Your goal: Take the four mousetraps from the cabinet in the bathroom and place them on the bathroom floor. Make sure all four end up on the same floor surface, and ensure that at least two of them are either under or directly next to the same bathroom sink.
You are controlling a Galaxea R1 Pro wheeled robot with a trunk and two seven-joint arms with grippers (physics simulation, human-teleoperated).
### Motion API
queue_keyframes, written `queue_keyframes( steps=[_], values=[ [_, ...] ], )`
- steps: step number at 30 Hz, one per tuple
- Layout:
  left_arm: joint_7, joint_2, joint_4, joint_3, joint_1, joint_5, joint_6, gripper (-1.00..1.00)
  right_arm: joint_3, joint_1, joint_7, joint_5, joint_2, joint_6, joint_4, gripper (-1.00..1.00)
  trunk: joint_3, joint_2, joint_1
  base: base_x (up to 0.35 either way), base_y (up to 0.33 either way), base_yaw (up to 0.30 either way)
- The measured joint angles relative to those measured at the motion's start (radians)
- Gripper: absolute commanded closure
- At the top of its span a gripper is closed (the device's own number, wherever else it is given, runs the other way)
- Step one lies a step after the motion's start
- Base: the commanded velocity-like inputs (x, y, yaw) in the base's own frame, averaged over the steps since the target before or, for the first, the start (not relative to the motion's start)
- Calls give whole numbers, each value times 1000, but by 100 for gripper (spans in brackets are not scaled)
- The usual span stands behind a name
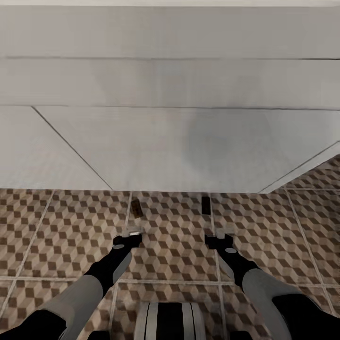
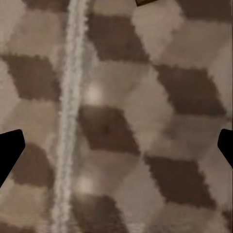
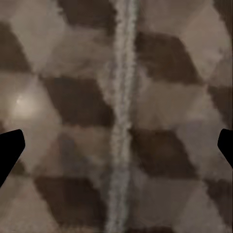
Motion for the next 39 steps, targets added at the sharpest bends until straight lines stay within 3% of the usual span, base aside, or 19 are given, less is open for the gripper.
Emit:
queue_keyframes(
  steps=[39],
  values=[
    [1, 7, -40, 11, 0, 4, -1, -100, 1, 0, -6, -3, 5, -23, 4, -100, 0, 0, 0, -347, 0, 0]
  ],
)
